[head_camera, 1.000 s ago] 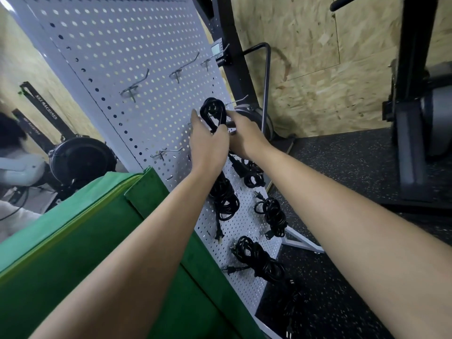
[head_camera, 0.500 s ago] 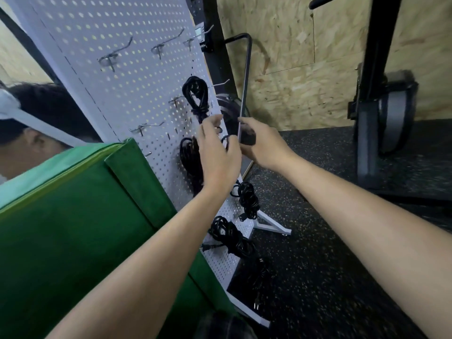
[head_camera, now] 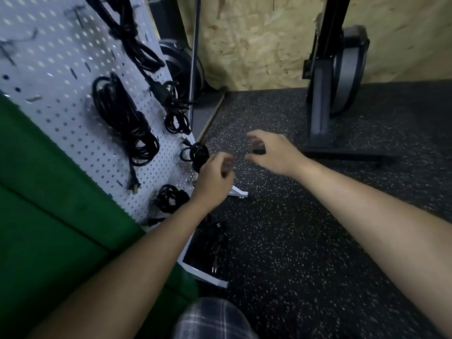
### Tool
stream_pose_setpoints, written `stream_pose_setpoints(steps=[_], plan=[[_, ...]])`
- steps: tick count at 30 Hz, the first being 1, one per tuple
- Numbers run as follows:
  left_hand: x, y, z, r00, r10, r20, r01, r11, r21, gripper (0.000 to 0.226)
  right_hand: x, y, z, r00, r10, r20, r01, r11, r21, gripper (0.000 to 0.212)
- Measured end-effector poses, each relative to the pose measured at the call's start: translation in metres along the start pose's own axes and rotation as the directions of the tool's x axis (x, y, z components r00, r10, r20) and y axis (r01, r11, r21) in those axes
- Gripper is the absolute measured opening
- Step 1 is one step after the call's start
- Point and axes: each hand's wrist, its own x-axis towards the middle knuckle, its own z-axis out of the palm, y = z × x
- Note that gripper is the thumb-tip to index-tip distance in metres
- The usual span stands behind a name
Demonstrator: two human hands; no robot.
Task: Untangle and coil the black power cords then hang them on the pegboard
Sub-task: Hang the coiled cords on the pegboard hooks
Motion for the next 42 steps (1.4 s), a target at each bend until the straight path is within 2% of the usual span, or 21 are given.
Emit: stream_pose_setpoints(steps=[4,7,9,12,14,16,19,21,24,28,30,32,34,35,37,38,41,42], plan=[[-0.017,-0.049,0.046,0.973,-0.111,0.2,0.109,0.994,0.02,0.018,-0.007,0.037,0.033,0.992,0.069,0.103,-0.058,0.993,-0.101,0.065],[-0.039,-0.096,0.09,0.858,-0.302,0.416,0.258,0.953,0.16,0.011,-0.011,0.063,0.064,0.975,0.124,0.183,-0.092,0.981,-0.173,0.064],[-0.057,-0.132,0.118,0.77,-0.412,0.487,0.317,0.91,0.268,0.025,-0.014,0.078,0.081,0.959,0.159,0.234,-0.11,0.971,-0.21,0.068],[-0.079,-0.178,0.149,0.709,-0.573,0.411,0.414,0.81,0.414,0.075,-0.019,0.099,0.101,0.931,0.209,0.3,-0.134,0.958,-0.252,0.07],[-0.085,-0.199,0.158,0.644,-0.691,0.328,0.49,0.702,0.516,0.095,-0.021,0.111,0.109,0.914,0.234,0.33,-0.147,0.952,-0.269,0.069],[-0.087,-0.214,0.163,0.6,-0.753,0.271,0.538,0.631,0.56,0.099,-0.025,0.121,0.113,0.899,0.26,0.353,-0.161,0.945,-0.284,0.069],[-0.084,-0.227,0.161,0.647,-0.737,0.195,0.509,0.608,0.609,0.085,-0.029,0.126,0.117,0.882,0.291,0.371,-0.189,0.939,-0.286,0.068],[-0.079,-0.228,0.157,0.626,-0.745,0.232,0.539,0.628,0.562,0.081,-0.033,0.126,0.117,0.873,0.308,0.377,-0.21,0.937,-0.28,0.067],[-0.07,-0.212,0.15,0.552,-0.785,0.282,0.687,0.619,0.38,0.076,-0.036,0.118,0.116,0.86,0.338,0.383,-0.246,0.931,-0.269,0.065],[-0.055,-0.163,0.142,0.468,-0.776,0.422,0.837,0.543,0.069,0.046,-0.038,0.106,0.109,0.845,0.432,0.316,-0.386,0.901,-0.199,0.06],[-0.045,-0.128,0.136,0.499,-0.717,0.486,0.837,0.545,-0.054,0.035,-0.039,0.102,0.101,0.811,0.532,0.245,-0.528,0.845,-0.085,0.068],[-0.032,-0.088,0.124,0.597,-0.612,0.519,0.771,0.616,-0.16,0.027,-0.039,0.095,0.088,0.737,0.635,0.231,-0.672,0.722,0.163,0.087],[-0.015,-0.049,0.107,0.704,-0.501,0.503,0.673,0.696,-0.249,0.024,-0.034,0.087,0.074,0.692,0.653,0.307,-0.716,0.567,0.408,0.095],[-0.007,-0.029,0.096,0.75,-0.449,0.485,0.622,0.729,-0.287,0.022,-0.03,0.081,0.064,0.712,0.617,0.335,-0.691,0.53,0.493,0.088],[0.011,0.006,0.072,0.823,-0.379,0.424,0.526,0.789,-0.317,0.02,-0.023,0.063,0.041,0.79,0.544,0.282,-0.59,0.552,0.589,0.062],[0.019,0.022,0.058,0.851,-0.354,0.389,0.482,0.82,-0.309,0.022,-0.019,0.053,0.029,0.821,0.522,0.231,-0.538,0.575,0.617,0.059],[0.035,0.061,0.014,0.915,-0.271,0.299,0.355,0.893,-0.277,0.034,-0.005,0.02,-0.004,0.879,0.466,0.105,-0.405,0.612,0.679,0.071],[0.04,0.072,-0.001,0.935,-0.231,0.27,0.297,0.925,-0.236,0.031,0.0,0.009,-0.014,0.896,0.441,0.055,-0.353,0.631,0.691,0.066]])
